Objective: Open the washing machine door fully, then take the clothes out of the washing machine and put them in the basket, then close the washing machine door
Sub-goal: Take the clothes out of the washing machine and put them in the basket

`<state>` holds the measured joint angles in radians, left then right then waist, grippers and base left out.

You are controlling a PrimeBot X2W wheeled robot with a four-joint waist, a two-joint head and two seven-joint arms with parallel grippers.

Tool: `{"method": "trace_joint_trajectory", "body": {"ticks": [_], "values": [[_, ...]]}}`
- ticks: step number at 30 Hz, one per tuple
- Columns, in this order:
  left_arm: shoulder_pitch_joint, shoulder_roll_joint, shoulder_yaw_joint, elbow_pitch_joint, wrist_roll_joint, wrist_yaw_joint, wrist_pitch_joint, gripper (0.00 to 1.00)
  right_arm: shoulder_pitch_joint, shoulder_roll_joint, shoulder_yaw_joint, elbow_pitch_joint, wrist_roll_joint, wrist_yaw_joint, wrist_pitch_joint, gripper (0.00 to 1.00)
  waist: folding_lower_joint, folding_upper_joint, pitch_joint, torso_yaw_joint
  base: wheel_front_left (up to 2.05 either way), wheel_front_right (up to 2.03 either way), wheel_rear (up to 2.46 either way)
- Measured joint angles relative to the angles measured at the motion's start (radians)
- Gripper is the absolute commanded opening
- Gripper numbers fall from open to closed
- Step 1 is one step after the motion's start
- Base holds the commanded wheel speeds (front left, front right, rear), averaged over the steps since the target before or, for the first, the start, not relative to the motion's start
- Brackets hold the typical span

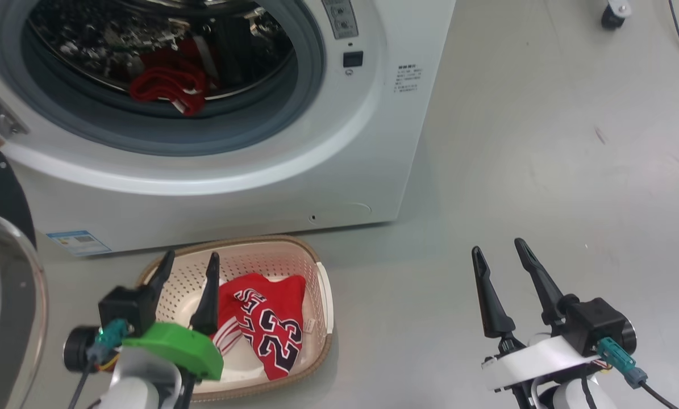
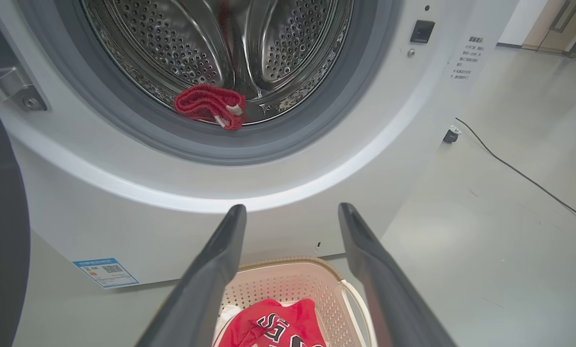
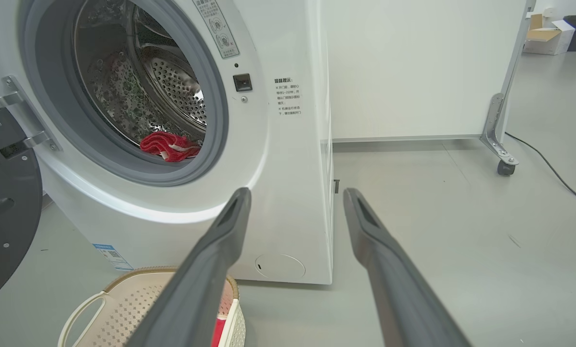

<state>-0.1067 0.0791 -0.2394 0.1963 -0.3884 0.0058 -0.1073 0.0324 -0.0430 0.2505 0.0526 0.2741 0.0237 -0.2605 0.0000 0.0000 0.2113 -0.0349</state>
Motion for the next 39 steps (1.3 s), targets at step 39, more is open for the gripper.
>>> {"method": "trace_joint_trajectory", "body": {"ticks": [39], "values": [[-0.804, 0.322, 0.084, 0.226, 0.007, -0.074, 0.53, 1.0, -0.257, -0.002, 0.108, -0.067, 0.172, -0.062, 0.0, 1.0, 0.0001, 0.0, 0.387, -0.25, 0.0, 0.0, 0.0]]}}
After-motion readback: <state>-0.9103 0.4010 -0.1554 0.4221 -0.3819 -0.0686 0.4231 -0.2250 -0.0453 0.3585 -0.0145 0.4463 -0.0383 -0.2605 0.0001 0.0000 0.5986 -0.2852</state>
